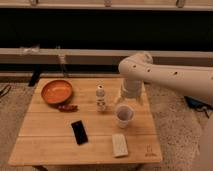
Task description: Place the white sponge in the ceramic cup
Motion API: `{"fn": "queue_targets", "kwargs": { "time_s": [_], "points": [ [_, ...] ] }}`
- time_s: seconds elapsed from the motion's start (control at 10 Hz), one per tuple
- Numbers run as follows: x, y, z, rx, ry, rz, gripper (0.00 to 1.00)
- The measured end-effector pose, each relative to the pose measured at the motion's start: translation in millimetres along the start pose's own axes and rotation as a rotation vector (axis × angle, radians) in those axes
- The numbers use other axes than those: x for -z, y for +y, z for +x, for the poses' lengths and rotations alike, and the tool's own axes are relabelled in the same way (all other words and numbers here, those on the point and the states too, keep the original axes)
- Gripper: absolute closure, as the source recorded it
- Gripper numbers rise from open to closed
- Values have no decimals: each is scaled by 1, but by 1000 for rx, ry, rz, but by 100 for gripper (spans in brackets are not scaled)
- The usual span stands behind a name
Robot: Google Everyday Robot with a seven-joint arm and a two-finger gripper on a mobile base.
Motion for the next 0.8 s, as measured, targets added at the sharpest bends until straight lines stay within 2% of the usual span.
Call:
{"fn": "queue_targets", "kwargs": {
  "time_s": [0.2,0.3,0.6,0.8],
  "points": [
    [0,0,3,7,-1,5,20],
    [4,2,6,18,-17,1,20],
    [8,14,43,60,-53,-27,20],
    [5,12,79,79,-57,-62,20]
  ]
}}
